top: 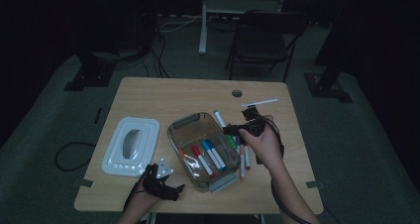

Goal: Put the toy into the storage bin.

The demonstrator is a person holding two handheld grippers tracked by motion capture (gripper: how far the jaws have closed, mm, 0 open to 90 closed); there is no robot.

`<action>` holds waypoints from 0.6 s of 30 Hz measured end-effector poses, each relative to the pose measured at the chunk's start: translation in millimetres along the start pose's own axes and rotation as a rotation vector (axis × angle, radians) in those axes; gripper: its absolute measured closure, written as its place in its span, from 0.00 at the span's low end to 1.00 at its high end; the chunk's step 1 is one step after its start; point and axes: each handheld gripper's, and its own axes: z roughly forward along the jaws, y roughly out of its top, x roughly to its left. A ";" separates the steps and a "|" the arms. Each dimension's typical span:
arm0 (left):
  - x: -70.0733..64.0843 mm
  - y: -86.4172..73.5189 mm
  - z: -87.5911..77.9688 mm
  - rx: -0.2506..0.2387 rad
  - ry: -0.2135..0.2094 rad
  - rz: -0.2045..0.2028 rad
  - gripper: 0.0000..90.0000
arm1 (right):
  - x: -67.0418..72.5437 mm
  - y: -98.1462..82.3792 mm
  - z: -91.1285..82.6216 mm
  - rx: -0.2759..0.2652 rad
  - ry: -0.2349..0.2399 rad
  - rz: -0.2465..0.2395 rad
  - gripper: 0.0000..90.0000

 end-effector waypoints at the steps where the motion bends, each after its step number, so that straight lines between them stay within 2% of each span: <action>1: 0.0 0.0 0.0 0.000 0.000 0.000 0.01 | 4.6 0.9 3.1 0.005 0.008 -0.008 0.85; 9: 0.0 0.0 -0.1 0.001 0.000 0.001 0.01 | 36.5 5.5 30.5 0.071 0.074 -0.063 0.85; 12: 0.0 0.0 -0.1 0.001 0.000 0.001 0.01 | 39.7 5.4 34.4 0.079 0.074 -0.071 0.85; 13: 0.0 0.0 -0.1 0.001 0.000 0.000 0.01 | 45.8 4.8 46.4 0.107 0.089 -0.076 0.85; 17: 0.0 0.0 -0.1 0.001 0.000 0.001 0.01 | 50.2 2.6 67.4 0.155 0.111 -0.062 0.85; 18: 0.0 0.0 -0.1 0.001 -0.001 0.000 0.01 | 51.1 1.7 72.4 0.163 0.104 -0.070 0.85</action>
